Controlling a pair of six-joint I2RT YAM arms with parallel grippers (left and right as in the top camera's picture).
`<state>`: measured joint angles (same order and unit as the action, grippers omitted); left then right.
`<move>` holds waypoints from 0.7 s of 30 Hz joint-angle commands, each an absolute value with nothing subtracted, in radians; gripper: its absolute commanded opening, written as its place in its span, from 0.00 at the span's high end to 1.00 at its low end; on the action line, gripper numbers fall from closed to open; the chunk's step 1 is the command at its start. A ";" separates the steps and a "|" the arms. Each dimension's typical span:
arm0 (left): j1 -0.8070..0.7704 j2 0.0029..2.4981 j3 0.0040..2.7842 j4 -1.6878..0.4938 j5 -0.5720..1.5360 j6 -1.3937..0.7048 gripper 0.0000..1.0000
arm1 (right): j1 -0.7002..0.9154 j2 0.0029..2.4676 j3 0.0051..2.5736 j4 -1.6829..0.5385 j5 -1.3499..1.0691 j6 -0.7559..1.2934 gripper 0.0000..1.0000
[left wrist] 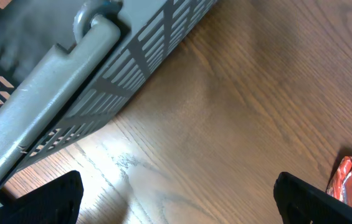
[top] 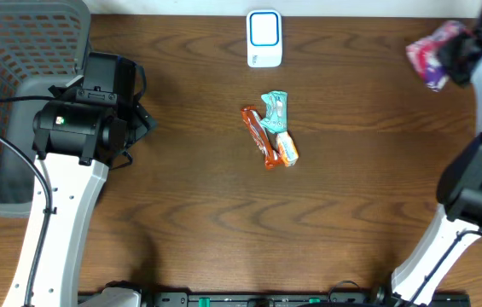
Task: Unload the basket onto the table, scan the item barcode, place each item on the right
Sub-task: 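Move the purple pack right and set it down at the table edge, then reach the right gripper to the pile and grasp the orange Kleenex pack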
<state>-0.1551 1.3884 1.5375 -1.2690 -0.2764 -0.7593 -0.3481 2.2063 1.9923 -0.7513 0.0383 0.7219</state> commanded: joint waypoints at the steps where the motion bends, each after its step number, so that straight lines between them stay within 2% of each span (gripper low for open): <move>1: -0.152 1.378 1.541 -1.272 -0.297 -0.765 0.02 | -0.384 2.220 1.995 -0.748 0.047 0.696 0.53; 2: -0.152 1.378 1.541 -1.272 -0.297 -0.765 0.02 | -0.391 2.220 1.995 -0.748 0.038 0.671 0.30; 3: -0.152 1.378 1.541 -1.272 -0.297 -0.765 0.02 | -0.395 2.220 1.995 -0.748 0.022 0.636 0.15; 5: -0.152 1.378 1.541 -1.272 -0.297 -0.765 0.02 | -0.400 2.212 1.995 -0.750 -0.028 0.561 0.03; 6: -0.152 1.378 1.541 -1.272 -0.297 -0.765 0.02 | -0.400 2.204 1.995 -0.757 -0.051 0.533 0.01; 10: -0.152 1.378 1.541 -1.272 -0.297 -0.765 0.02 | -0.393 2.149 1.995 -0.798 -0.129 0.452 0.01; 14: -0.152 1.378 1.541 -1.272 -0.297 -0.765 0.02 | -0.356 2.053 1.995 -0.828 -0.476 0.266 0.02; 17: -0.152 1.378 1.541 -1.272 -0.297 -0.765 0.02 | -0.307 2.009 1.995 -0.906 -0.727 0.173 0.08; 21: -0.152 1.378 1.541 -1.272 -0.297 -0.765 0.02 | -0.210 2.000 1.995 -1.084 -0.736 0.082 0.22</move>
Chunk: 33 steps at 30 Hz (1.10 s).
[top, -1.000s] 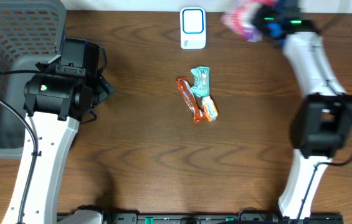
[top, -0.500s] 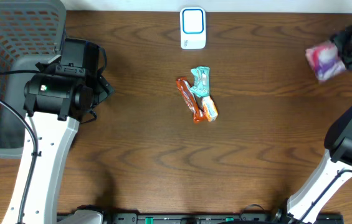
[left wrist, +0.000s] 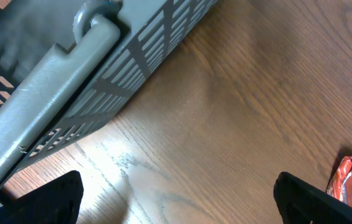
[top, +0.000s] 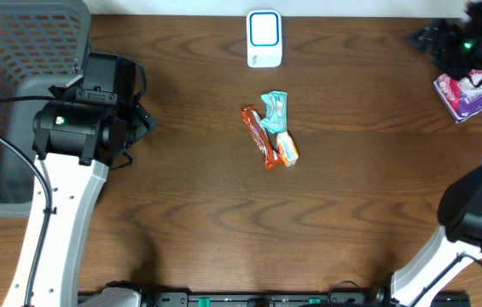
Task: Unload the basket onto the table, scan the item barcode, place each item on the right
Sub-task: 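Reach the right gripper to the pile and grasp the orange Kleenex pack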
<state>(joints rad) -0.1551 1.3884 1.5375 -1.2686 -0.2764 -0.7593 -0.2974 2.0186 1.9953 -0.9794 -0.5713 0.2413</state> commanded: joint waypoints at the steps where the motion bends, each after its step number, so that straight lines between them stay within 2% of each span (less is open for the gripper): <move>1: -0.152 1.378 1.541 -1.272 -0.297 -0.765 0.02 | -0.176 2.006 1.993 -1.139 -0.694 0.049 0.23; 6: -0.152 1.378 1.541 -1.272 -0.297 -0.765 0.02 | 0.034 2.060 1.953 -1.324 -0.423 -0.059 0.24; 8: -0.152 1.378 1.541 -1.272 -0.297 -0.765 0.02 | 0.102 2.069 1.912 -1.316 -0.373 -0.061 0.32; 13: -0.152 1.378 1.541 -1.272 -0.297 -0.765 0.02 | 0.233 2.073 1.800 -1.253 -0.324 -0.058 0.32; 20: -0.152 1.378 1.541 -1.272 -0.297 -0.765 0.02 | 0.332 2.073 1.729 -1.213 -0.292 -0.057 0.36; 23: -0.152 1.378 1.541 -1.272 -0.297 -0.765 0.02 | 0.372 2.073 1.682 -1.163 -0.205 -0.010 0.38; 28: -0.152 1.378 1.541 -1.272 -0.297 -0.765 0.02 | 0.406 2.073 1.623 -1.083 -0.086 0.044 0.37; 33: -0.152 1.378 1.541 -1.272 -0.297 -0.765 0.02 | 0.413 2.073 1.592 -1.041 -0.084 0.045 0.42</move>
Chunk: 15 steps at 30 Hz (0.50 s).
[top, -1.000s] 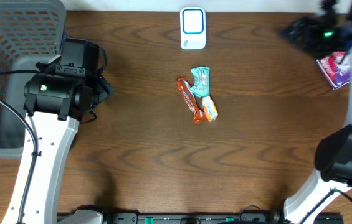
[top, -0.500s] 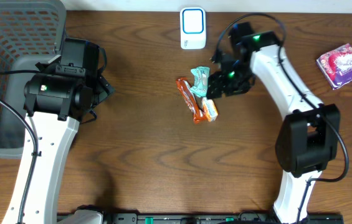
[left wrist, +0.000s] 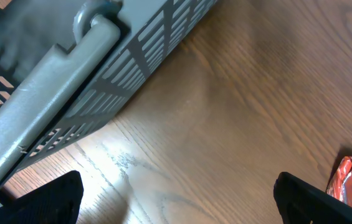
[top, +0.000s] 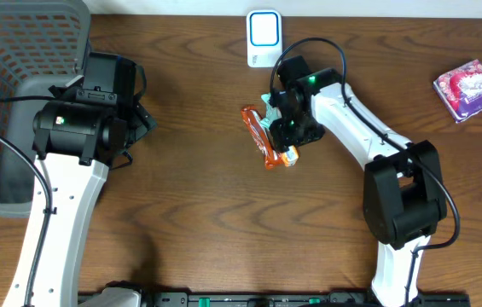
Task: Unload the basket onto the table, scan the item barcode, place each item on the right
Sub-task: 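Reach the right gripper to the pile and grasp the orange Kleenex pack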
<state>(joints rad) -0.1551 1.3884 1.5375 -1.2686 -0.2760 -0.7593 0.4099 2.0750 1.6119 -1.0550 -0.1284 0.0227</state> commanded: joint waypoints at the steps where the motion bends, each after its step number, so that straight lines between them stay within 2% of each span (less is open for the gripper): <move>1: -0.152 1.378 1.541 -1.272 -0.297 -0.765 0.02 | 0.413 2.073 1.586 -1.032 -0.084 0.045 0.41; 6: -0.152 1.378 1.541 -1.272 -0.297 -0.765 0.02 | 0.413 2.073 1.522 -0.972 -0.084 0.049 0.44; 8: -0.152 1.378 1.541 -1.272 -0.297 -0.765 0.02 | 0.413 2.073 1.500 -0.953 -0.084 0.061 0.54; 12: -0.152 1.378 1.541 -1.272 -0.297 -0.765 0.02 | 0.411 2.072 1.507 -0.956 -0.084 0.113 0.93; 15: -0.152 1.378 1.541 -1.272 -0.297 -0.765 0.02 | 0.402 2.072 1.547 -0.984 -0.093 0.131 0.99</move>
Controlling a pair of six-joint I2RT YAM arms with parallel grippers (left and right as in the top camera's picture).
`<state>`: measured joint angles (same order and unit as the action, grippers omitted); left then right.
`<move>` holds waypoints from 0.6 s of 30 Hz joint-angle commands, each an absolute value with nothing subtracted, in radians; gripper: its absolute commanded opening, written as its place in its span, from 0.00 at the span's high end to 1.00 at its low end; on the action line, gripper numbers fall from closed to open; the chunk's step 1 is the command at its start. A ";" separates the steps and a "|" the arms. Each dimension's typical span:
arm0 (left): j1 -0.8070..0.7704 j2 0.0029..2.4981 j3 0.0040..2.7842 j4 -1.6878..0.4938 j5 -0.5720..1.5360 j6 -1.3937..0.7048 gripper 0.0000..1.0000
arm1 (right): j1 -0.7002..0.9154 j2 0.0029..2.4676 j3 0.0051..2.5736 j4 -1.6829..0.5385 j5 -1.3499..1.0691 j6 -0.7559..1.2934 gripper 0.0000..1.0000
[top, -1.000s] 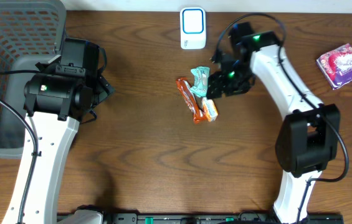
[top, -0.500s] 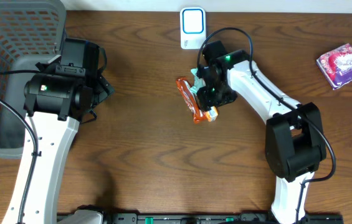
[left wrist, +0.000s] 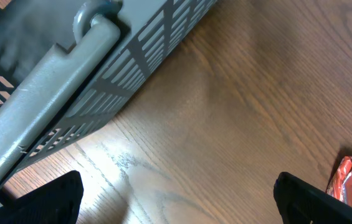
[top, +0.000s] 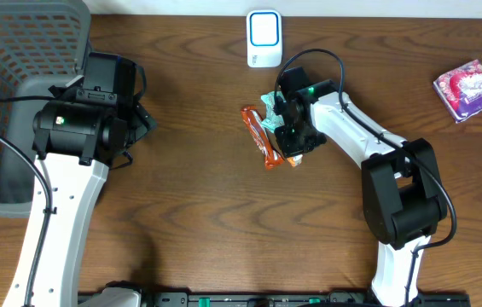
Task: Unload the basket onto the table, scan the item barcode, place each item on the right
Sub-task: 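Reach the right gripper to the pile and grasp the orange Kleenex pack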
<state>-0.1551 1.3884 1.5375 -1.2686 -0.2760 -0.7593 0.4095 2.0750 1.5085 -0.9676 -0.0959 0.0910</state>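
Observation:
A small pile of snack packets lies mid-table: a red bar [top: 256, 132], a teal packet [top: 268, 101] and an orange packet that is mostly covered. My right gripper [top: 294, 143] is down over the pile's right side, and its jaws are hidden by the wrist. The white scanner [top: 264, 38] with a blue face stands at the table's back edge. My left gripper [left wrist: 176, 199] hangs wide open over bare wood beside the basket, holding nothing. The red bar's tip [left wrist: 347, 177] shows at the right edge of the left wrist view.
A grey mesh basket [top: 19, 94] fills the left back corner, and its rim [left wrist: 57, 68] is close to my left gripper. A pink packet [top: 467, 85] lies at the far right.
My right gripper has shifted a little to the right and toward the front over the snack pile. The left arm and the pink packet have not moved.
My right gripper was at the far right back with the pink packet at it. Then the pink packet lay on the table at the right, with the gripper beside it. Then the right gripper was over the snack pile in the middle, where it still is.

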 commanded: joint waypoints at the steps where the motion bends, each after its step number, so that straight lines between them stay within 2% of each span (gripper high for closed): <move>1: -0.152 1.378 1.541 -1.272 -0.297 -0.765 0.02 | 0.398 2.072 1.565 -1.000 -0.105 0.134 0.99; 5: -0.152 1.378 1.541 -1.272 -0.297 -0.765 0.02 | 0.352 2.072 1.667 -1.087 -0.255 0.111 0.99; 10: -0.152 1.378 1.541 -1.272 -0.297 -0.765 0.02 | 0.238 2.072 1.751 -1.193 -0.688 -0.027 0.99; 12: -0.152 1.378 1.541 -1.272 -0.297 -0.765 0.02 | 0.192 2.072 1.751 -1.235 -0.913 -0.136 0.94; 14: -0.152 1.378 1.541 -1.272 -0.297 -0.765 0.02 | 0.149 2.073 1.745 -1.336 -1.130 -0.317 0.94; 18: -0.152 1.378 1.541 -1.272 -0.297 -0.765 0.02 | 0.105 2.073 1.733 -1.537 -1.257 -0.563 0.94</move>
